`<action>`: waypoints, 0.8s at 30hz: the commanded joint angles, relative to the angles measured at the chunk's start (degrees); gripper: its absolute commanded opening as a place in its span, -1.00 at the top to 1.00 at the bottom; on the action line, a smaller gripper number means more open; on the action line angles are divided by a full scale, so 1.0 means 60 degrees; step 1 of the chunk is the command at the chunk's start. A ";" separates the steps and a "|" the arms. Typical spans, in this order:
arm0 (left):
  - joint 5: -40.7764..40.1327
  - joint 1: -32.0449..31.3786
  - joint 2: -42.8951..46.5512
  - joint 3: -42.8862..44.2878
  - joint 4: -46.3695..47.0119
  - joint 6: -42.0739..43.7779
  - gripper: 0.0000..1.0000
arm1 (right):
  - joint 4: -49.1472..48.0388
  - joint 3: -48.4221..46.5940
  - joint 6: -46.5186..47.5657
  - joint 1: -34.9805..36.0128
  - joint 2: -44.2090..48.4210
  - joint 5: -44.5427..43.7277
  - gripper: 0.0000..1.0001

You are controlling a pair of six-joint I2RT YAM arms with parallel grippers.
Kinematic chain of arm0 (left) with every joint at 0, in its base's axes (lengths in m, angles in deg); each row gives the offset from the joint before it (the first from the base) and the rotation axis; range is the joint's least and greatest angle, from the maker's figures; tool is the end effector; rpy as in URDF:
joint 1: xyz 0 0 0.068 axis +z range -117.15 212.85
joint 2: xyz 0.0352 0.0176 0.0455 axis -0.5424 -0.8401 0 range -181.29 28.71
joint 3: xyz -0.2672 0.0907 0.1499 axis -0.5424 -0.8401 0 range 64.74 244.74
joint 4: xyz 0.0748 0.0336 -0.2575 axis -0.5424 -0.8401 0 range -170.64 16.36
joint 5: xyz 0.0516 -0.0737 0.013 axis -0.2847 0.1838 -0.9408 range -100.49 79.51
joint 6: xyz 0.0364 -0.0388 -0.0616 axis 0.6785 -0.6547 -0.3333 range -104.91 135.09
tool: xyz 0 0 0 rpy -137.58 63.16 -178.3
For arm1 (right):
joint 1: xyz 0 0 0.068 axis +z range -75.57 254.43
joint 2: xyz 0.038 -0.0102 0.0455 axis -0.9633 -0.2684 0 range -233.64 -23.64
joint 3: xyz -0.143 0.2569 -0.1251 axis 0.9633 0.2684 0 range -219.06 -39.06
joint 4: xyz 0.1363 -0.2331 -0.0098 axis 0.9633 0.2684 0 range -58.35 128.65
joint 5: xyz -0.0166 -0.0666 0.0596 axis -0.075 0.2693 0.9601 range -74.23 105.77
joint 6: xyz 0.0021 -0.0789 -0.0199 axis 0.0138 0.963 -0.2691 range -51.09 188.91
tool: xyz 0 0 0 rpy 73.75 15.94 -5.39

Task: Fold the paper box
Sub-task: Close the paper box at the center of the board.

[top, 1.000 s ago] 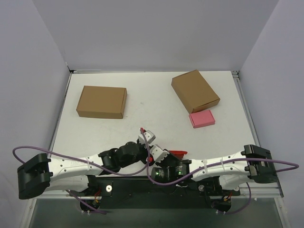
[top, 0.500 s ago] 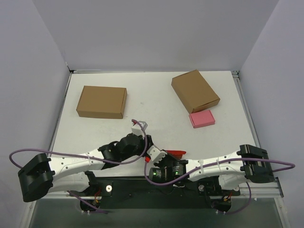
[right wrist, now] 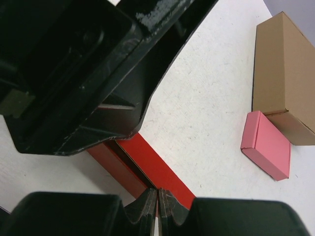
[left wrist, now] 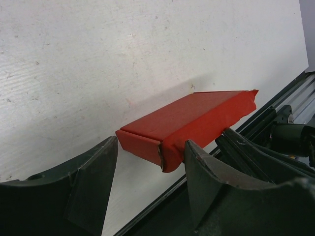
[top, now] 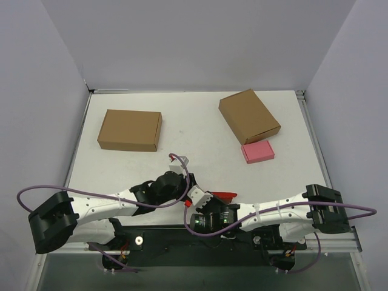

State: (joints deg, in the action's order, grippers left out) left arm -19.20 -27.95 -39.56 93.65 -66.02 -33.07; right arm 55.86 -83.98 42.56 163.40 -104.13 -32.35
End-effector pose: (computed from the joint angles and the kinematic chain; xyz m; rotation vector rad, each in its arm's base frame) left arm 0.1370 -0.2231 0.2128 0.1541 2.2683 -0.9298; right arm 0.0575 0.2703 0.2174 -0.9042 1.9900 -0.0232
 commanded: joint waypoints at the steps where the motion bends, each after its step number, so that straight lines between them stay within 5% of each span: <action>1: 0.0396 0.0069 -0.0194 -0.0159 0.0634 -0.0234 -0.29 | 0.0126 -0.0144 -0.0223 0.0011 -0.0150 0.0534 0.84; 8: 0.0909 0.0084 -0.0574 -0.0847 0.1525 -0.0279 -0.05 | 0.0140 -0.0071 -0.0355 -0.0150 -0.0077 0.0783 0.84; 17: 0.1407 0.0098 -0.1467 -0.1536 0.3035 -0.0191 0.62 | 0.0082 -0.0071 -0.0384 -0.0194 -0.0150 0.1032 0.84; 24: 0.1452 0.0113 -0.1732 -0.1551 0.3242 -0.0059 0.86 | 0.0067 -0.0071 -0.0384 -0.0282 -0.0077 0.1091 0.82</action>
State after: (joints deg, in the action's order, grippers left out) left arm -13.51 -26.96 -47.32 86.67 -40.30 -35.67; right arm 55.12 -83.98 40.79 162.51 -104.17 -24.83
